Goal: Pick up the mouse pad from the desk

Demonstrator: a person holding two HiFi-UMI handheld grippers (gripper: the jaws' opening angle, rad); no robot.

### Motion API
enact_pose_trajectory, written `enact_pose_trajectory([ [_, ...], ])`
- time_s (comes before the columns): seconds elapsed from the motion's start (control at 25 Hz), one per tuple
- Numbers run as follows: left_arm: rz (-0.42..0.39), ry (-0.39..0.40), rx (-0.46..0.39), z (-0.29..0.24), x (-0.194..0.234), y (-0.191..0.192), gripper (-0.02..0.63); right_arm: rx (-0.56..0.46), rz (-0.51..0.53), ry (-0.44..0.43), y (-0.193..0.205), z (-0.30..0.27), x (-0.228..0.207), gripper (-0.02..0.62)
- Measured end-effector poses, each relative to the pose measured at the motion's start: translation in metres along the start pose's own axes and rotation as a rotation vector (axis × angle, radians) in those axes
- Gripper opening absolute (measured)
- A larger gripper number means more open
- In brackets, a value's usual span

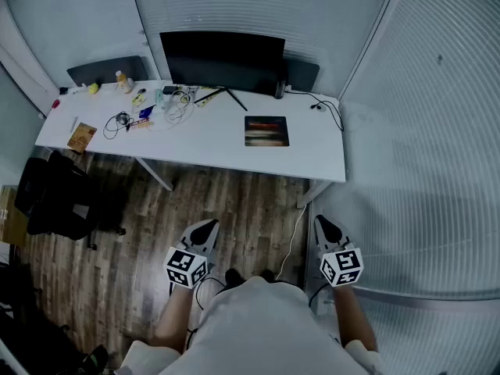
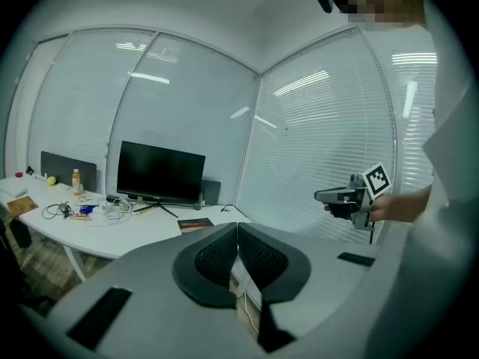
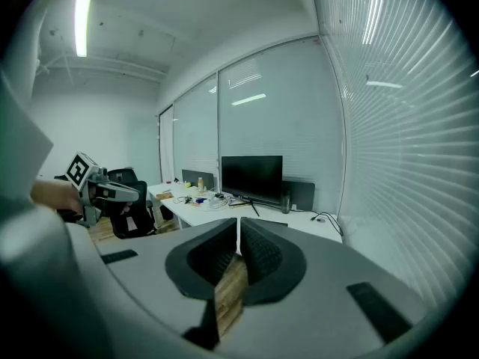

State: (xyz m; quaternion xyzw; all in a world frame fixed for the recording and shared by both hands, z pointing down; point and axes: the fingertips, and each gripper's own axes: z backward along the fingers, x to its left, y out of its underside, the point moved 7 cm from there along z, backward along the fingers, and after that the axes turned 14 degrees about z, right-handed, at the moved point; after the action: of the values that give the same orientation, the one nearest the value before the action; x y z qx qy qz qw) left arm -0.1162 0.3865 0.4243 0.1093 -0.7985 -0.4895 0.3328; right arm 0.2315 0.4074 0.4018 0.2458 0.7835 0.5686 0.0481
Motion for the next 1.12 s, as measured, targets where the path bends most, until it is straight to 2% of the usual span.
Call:
enact_pose_trajectory([
  [0.44, 0.014, 0.009, -0.011, 0.004, 0.013, 0.001, 0.018, -0.019, -0.012, 0.007, -0.006, 0.002, 0.009, 0.037],
  [0.88, -0.007, 0.031, -0.012, 0.018, 0.037, 0.0, 0.018, 0.005, -0.067, 0.089, -0.002, -0.002, 0.031, 0.037],
  [1.12, 0.003, 0.017, -0.009, 0.023, 0.057, -0.002, 0.018, 0.006, -0.061, 0.069, -0.003, -0.014, 0.049, 0.037],
])
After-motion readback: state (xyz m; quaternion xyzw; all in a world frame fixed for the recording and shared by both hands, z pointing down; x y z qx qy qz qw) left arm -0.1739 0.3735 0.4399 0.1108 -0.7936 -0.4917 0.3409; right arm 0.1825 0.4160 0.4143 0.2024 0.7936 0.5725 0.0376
